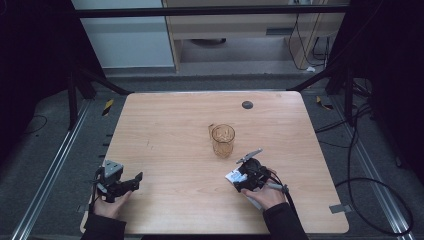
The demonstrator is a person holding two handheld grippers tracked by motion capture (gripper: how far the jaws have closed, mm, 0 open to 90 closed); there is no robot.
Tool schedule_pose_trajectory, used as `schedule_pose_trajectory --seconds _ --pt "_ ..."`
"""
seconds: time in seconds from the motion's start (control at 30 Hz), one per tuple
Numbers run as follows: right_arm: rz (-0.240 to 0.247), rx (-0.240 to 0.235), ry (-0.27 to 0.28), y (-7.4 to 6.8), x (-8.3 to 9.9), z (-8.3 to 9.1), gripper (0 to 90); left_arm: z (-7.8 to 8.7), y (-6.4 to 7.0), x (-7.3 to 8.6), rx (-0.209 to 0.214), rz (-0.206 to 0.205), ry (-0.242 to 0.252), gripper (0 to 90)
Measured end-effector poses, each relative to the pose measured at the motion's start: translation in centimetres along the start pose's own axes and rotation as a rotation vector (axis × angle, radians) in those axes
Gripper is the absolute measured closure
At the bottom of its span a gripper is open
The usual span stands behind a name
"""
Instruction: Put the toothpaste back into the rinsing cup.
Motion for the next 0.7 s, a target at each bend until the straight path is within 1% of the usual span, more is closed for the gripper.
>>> schedule_pose_trajectory --seconds 0.2,0.33,0.43,0.5,0.7 --pt "-0.008 -0.005 -0.030 0.0 0.2 -0.5 37.7 0.0 0.0 0.0 0.000 0.001 -0.001 23.1" --pt "0.005 -0.006 -0.045 0.0 0.3 -0.9 37.7 0.0 0.0 0.0 0.001 0.001 -0.001 23.1" --pt "-0.003 -0.008 -0.058 0.0 0.3 -1.1 37.8 0.0 0.0 0.0 0.000 0.001 -0.001 23.1" --pt "0.003 -0.010 -0.060 0.0 0.4 -1.2 37.6 0.0 0.0 0.0 0.000 0.001 -0.001 23.1" --pt "-0.016 -0.010 -0.067 0.0 0.4 -1.4 37.8 0.0 0.0 0.0 0.001 0.001 -0.001 23.1"
Point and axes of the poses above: each handheld gripper's, and its own axes: z roughly backward along the jaws, x roughly out of its underside, y roughly to its right, the point moved 1 cm from there along -z, roughly forward along the jaws, and after that the axes turned 2 degrees about z, right-handed, at the moved point
